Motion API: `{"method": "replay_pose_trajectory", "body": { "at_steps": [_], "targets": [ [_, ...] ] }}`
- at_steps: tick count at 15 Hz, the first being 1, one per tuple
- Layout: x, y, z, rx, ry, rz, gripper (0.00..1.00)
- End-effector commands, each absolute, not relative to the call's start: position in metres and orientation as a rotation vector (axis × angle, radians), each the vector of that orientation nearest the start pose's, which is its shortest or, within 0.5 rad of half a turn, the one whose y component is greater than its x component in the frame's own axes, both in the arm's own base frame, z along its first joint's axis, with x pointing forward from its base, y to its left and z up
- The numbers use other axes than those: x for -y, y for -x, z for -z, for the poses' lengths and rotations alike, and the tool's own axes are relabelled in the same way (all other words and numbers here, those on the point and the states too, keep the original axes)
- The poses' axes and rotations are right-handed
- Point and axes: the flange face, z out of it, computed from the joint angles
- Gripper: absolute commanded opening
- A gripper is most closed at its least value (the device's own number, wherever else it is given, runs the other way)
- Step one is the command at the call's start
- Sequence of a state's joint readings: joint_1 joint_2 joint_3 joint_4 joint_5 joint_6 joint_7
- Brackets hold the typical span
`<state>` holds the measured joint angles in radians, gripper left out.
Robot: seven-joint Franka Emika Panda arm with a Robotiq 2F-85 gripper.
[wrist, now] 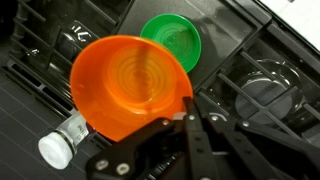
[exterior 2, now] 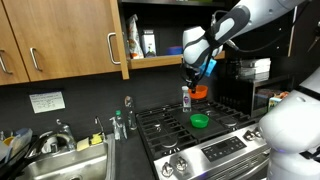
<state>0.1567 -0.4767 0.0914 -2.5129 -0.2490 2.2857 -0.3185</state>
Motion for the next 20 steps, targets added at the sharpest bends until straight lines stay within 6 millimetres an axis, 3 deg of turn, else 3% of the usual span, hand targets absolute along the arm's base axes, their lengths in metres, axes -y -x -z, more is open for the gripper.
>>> {"method": "replay_pose_trajectory", "body": {
  "at_steps": [1, 3, 10, 11, 12, 14, 20],
  "targets": [
    [-0.102, -0.392, -0.517, 1.256, 3.091, 0.437, 0.01],
    [-0.101, -0.385, -0.545, 1.286, 3.041, 0.477, 0.01],
    [-0.082, -0.361, -0.679, 1.353, 3.001, 0.637, 0.01],
    [-0.086, -0.366, -0.653, 1.303, 3.035, 0.634, 0.03],
    [-0.083, -0.362, -0.668, 1.314, 3.029, 0.648, 0.03],
    [-0.081, -0.359, -0.679, 1.325, 3.024, 0.659, 0.03],
    [-0.084, -0.361, -0.672, 1.331, 3.010, 0.637, 0.01]
  ]
}}
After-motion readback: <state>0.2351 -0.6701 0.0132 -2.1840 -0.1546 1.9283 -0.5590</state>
